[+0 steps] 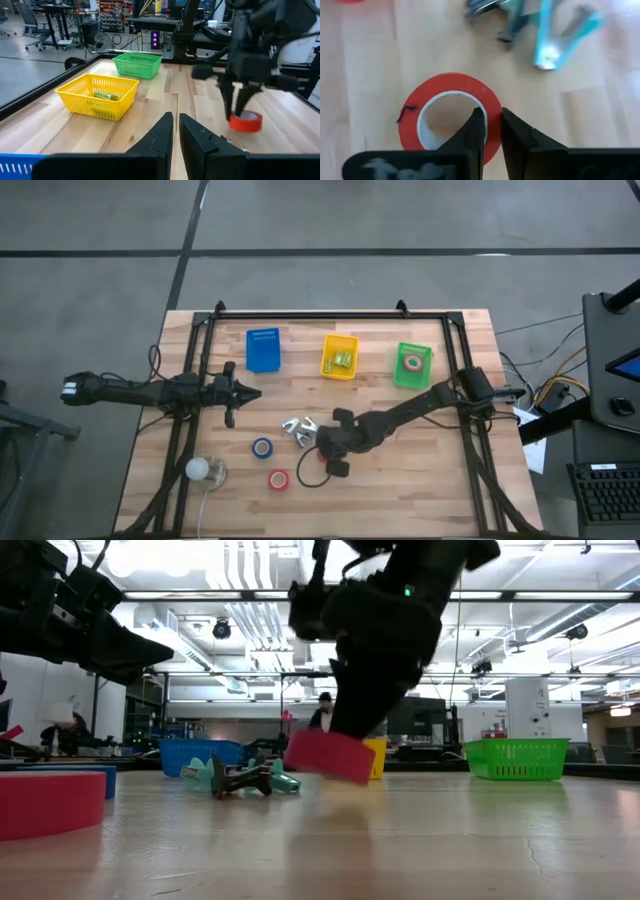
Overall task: Pick and place Stapler, Stapler remover, tape
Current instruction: Put the right red tape into the green bin
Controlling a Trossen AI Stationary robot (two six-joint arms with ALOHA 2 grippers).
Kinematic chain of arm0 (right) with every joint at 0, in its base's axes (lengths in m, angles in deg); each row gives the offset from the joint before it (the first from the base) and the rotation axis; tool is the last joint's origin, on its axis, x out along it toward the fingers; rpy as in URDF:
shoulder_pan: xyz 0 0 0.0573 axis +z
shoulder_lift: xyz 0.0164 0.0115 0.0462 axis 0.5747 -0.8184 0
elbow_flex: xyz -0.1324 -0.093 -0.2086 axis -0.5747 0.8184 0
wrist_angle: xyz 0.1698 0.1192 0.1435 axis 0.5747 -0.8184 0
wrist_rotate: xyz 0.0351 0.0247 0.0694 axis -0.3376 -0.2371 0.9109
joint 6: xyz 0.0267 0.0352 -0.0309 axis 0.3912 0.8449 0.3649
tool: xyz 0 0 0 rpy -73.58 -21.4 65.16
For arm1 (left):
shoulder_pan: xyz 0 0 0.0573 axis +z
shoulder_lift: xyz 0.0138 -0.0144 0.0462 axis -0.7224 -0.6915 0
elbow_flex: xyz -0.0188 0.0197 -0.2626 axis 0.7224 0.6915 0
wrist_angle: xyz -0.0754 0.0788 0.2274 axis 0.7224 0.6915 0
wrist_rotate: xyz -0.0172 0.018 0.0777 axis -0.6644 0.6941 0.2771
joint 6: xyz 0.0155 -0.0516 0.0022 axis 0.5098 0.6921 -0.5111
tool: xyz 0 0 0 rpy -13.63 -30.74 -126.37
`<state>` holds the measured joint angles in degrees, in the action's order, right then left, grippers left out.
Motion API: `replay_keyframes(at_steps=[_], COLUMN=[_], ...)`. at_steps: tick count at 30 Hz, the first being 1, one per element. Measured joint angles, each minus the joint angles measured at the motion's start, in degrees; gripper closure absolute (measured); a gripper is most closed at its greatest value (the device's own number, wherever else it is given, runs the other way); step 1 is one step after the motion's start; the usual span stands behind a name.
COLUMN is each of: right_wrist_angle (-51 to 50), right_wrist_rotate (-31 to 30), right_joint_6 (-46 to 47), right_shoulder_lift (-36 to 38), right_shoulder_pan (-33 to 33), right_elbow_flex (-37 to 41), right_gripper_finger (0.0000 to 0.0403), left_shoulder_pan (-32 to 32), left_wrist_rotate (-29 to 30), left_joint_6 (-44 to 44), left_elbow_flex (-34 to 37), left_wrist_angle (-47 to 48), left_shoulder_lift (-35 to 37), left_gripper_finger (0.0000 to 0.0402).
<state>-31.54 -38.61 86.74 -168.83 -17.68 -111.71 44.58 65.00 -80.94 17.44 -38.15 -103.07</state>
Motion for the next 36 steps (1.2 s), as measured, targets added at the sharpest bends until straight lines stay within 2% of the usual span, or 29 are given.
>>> replay_keyframes(at_steps=[8, 14, 17, 20, 23, 26, 30, 36], right_wrist_angle=[-12.7, -27.6, -36.2, -42.9, -45.6, -45.4, -45.1, -42.6], right_wrist_rotate=[-6.5, -16.2, -24.2, -28.2, -29.8, -30.0, -29.8, -26.2], right_joint_6=[1.1, 4.2, 10.9, 19.1, 26.3, 29.4, 32.2, 33.1], right_shoulder_lift=[6.1, 11.6, 15.0, 18.7, 23.2, 28.0, 34.6, 43.0], right_shoulder_pan=[-0.2, -0.4, -1.2, -2.7, -5.0, -8.4, -14.2, -24.8], right_elbow_flex=[0.1, 1.0, 1.5, 2.8, 5.3, 9.1, 15.5, 25.2], right_gripper_finger=[0.0351, 0.0358, 0.0358, 0.0356, 0.0356, 0.0358, 0.0356, 0.0356], left_shoulder_pan=[0.0, 0.0, 0.0, 0.0, 0.0, 0.0, 0.0, 0.0], left_wrist_rotate=[0.0, 0.0, 0.0, 0.0, 0.0, 0.0, 0.0, 0.0], left_joint_6=[0.0, 0.0, 0.0, 0.0, 0.0, 0.0, 0.0, 0.0], left_elbow_flex=[0.0, 0.0, 0.0, 0.0, 0.0, 0.0, 0.0, 0.0], left_wrist_angle=[0.0, 0.0, 0.0, 0.0, 0.0, 0.0, 0.0, 0.0], left_shoulder_lift=[0.0, 0.0, 0.0, 0.0, 0.0, 0.0, 0.0, 0.0], left_gripper_finger=[0.0367, 0.0367, 0.0367, 0.0367, 0.0367, 0.0367, 0.0367, 0.0367])
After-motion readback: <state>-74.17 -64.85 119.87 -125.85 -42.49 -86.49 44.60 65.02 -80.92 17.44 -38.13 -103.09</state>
